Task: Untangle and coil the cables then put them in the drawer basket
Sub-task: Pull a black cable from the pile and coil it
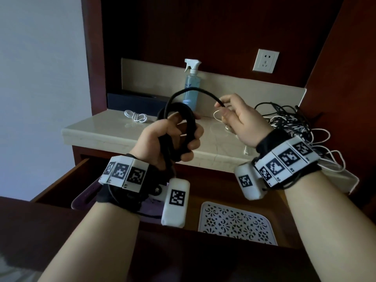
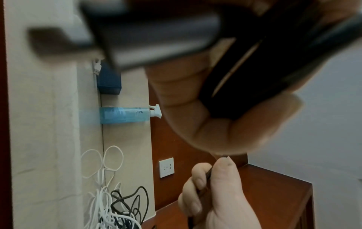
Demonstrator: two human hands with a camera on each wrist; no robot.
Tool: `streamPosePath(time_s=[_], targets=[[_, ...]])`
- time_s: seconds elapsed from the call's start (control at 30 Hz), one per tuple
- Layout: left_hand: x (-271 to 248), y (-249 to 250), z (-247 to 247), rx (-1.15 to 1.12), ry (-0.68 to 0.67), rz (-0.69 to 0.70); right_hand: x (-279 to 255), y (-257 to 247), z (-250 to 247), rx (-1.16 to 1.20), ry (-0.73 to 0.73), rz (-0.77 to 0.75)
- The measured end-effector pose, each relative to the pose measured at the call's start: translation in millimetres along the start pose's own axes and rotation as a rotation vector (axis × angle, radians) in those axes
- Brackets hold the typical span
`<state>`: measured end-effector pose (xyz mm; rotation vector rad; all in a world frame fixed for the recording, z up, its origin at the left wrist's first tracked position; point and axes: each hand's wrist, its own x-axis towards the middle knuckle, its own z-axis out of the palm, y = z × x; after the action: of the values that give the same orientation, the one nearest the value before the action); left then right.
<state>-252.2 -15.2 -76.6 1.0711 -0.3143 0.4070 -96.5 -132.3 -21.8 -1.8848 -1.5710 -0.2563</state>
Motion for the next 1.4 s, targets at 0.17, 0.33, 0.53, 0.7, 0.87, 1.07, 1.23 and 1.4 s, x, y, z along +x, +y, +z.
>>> streamPosePath(time_s=[0.17, 0.33, 0.53, 0.7, 0.87, 1.07, 1.23, 1.4], targets=[[4, -8, 9, -0.051, 0.171, 0.102, -16, 7, 7, -0.098, 0.094, -0.102], [6, -19, 23, -0.023, 0.275, 0.171, -40, -1, 7, -0.261, -0.052, -0.082], [2, -27, 40, 0.104, 0.371, 0.195, -70, -8, 4, -0.229, -0.120, -0.056], [-2, -33, 49, 0.129, 0.410, 0.193, -88, 2, -2, -0.232, -0.179, 0.000], [6, -47, 63, 0.132, 0.458, 0.142, -97, 8, -2, -0.273, -0.050, -0.096], [7, -53, 71, 0.230, 0.395, 0.118, -100, 14, -4, -0.241, -0.116, -0.094], [12, -49, 66, 0.257, 0.459, 0.112, -93, 15, -5, -0.227, -0.231, -0.051], [18, -43, 55, 0.209, 0.442, 0.138, -79, 10, -3, -0.281, -0.310, -0.035]])
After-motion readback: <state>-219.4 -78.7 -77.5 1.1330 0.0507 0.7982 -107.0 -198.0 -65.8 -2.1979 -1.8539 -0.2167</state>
